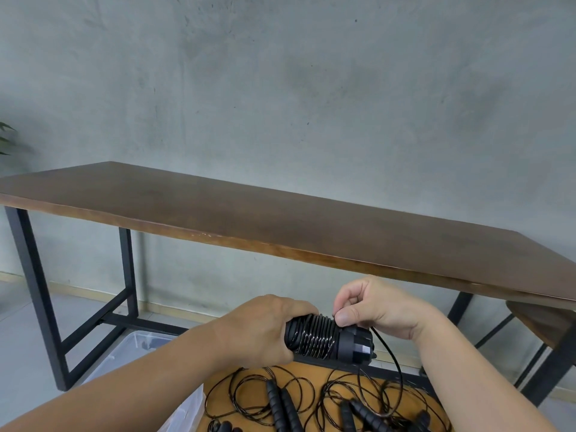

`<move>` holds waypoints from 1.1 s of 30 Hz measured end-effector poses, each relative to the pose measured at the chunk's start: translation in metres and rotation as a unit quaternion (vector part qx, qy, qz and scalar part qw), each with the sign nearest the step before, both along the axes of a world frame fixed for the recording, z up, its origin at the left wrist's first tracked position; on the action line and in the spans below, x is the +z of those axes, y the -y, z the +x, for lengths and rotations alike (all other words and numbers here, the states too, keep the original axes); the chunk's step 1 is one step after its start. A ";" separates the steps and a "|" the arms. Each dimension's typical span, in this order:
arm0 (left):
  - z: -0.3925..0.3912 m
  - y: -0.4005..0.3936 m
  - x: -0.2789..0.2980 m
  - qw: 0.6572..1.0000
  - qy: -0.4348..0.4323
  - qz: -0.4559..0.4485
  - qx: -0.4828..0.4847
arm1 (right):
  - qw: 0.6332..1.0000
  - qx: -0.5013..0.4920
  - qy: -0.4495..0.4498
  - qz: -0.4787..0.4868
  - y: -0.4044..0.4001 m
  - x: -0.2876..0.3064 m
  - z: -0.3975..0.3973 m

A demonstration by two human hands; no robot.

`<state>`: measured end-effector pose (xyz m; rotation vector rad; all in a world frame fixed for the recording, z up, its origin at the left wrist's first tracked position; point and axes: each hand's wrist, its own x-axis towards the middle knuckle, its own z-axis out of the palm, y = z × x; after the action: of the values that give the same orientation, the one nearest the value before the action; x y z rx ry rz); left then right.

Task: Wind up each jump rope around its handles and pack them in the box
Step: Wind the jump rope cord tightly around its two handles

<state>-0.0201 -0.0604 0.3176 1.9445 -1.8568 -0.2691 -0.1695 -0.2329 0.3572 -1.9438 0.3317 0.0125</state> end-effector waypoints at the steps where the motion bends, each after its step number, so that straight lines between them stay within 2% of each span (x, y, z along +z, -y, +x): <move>1: -0.001 0.000 0.000 1.000 -0.012 0.004 -0.002 | 1.000 0.000 0.001 0.023 0.002 -0.005 0.001; 6: -0.005 -0.004 0.004 0.997 -0.069 0.006 -0.013 | 0.995 0.008 0.018 0.099 0.010 -0.022 0.003; 11: -0.006 -0.005 0.007 0.994 -0.102 0.017 -0.026 | 0.971 -0.047 0.061 0.225 0.000 -0.043 0.002; 13: -0.006 -0.005 0.006 0.993 -0.114 0.012 -0.019 | 0.940 -0.111 0.091 0.311 -0.013 -0.052 0.003; 15: -0.005 -0.003 0.004 0.992 -0.129 -0.001 -0.008 | 0.892 -0.163 0.118 0.405 -0.024 -0.061 0.006; 19: -0.001 0.002 -0.002 0.986 -0.161 -0.025 0.030 | 0.832 -0.161 0.168 0.503 -0.036 -0.076 0.020; 22: 0.002 0.005 -0.008 0.985 -0.159 -0.028 0.063 | 0.822 -0.205 0.193 0.495 -0.043 -0.078 0.026; 33: 0.014 0.014 -0.018 0.984 -0.090 -0.040 0.147 | 0.903 -0.315 0.133 0.260 -0.071 -0.082 0.023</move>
<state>-0.0065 -0.0748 0.2996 2.0334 -1.4238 -0.2642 -0.1466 -0.1617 0.2752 -1.2204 0.6831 -0.5325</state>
